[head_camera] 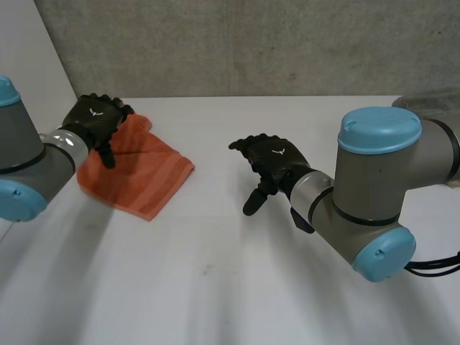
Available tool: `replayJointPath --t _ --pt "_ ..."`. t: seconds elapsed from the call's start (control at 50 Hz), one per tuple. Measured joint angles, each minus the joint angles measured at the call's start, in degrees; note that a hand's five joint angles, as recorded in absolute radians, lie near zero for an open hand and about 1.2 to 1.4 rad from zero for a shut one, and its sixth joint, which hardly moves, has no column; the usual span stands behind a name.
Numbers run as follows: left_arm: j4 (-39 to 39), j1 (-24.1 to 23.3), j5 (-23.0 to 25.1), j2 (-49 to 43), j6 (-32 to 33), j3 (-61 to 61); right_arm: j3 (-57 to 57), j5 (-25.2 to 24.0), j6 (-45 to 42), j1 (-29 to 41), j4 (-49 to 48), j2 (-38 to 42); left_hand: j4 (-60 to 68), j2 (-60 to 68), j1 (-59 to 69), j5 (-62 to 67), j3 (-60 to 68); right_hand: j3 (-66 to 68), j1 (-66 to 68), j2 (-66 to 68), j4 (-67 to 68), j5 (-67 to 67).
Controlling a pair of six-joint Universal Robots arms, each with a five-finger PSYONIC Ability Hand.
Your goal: Fold the laundry.
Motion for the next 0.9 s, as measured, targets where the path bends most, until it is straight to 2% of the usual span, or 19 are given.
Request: replayJointPath --t 0.16,0.18,0.22,0.34,0.52,0.56,0.64,0.66,0.72,0.82,0.9 --pt "-7.0 5.6 4.1 -17.3 8.1 20.0 1.9 -0.2 -2.0 -0.1 -0.5 0.0 0.0 0.0 0.0 0.0 0.0 0.0 0.0 0.0 0.0 0.0" --pt "-7.0 5.6 4.1 -17.3 8.1 20.0 1.9 -0.2 -2.0 -0.1 -0.5 0.0 0.0 0.0 0.0 0.0 0.0 0.0 0.0 0.0 0.0 0.0" --pt "-7.6 7.1 5.5 -24.0 9.3 27.7 2.5 -0.2 -3.1 -0.2 -1.1 0.0 0.0 0.0 0.0 0.0 0.0 0.0 0.0 0.0 0.0 0.0" --pt "-5.2 8.6 8.2 -34.7 9.5 39.2 3.4 -0.2 -5.0 -0.5 -2.5 0.0 0.0 0.0 0.0 0.0 0.0 0.0 0.0 0.0 0.0 0.0" --pt "1.0 9.1 9.2 -41.9 9.4 45.5 3.9 -0.3 -5.5 -1.1 -3.0 -0.2 0.4 0.4 0.5 0.3 0.3 0.0 0.0 0.0 0.0 0.0" --pt "2.5 9.0 9.4 -42.6 9.3 45.9 3.9 -0.3 -5.4 -1.2 -3.0 -0.2 5.2 5.7 6.5 4.6 4.6 0.0 0.0 0.0 0.0 0.0" --pt "4.8 8.9 10.0 -43.3 8.6 46.1 4.0 -0.3 -5.5 -1.2 -3.0 -0.2 28.8 28.7 31.9 11.6 28.2 0.0 0.0 0.0 0.0 0.0" --pt "5.3 8.9 10.0 -43.5 8.4 46.1 4.0 -0.3 -5.5 -1.2 -3.0 -0.2 41.3 41.3 44.2 11.9 40.6 0.0 0.0 0.0 0.0 0.0" --pt "7.2 8.6 9.6 -43.8 7.9 46.2 4.0 -0.3 -5.6 -1.1 -3.0 -0.1 55.7 55.6 56.1 11.9 54.8 0.0 0.0 0.0 0.0 0.0" --pt "12.0 7.6 5.7 -42.0 6.7 44.7 4.1 -0.3 -5.6 -1.3 -3.0 -0.1 56.9 56.6 56.1 11.9 55.9 0.0 0.0 0.0 0.0 0.0" --pt "14.7 5.3 1.4 -34.9 3.1 39.3 4.1 -0.3 -5.7 -1.7 -3.1 -0.2 56.9 56.6 56.1 11.9 55.9 0.0 0.0 0.0 0.0 0.0"
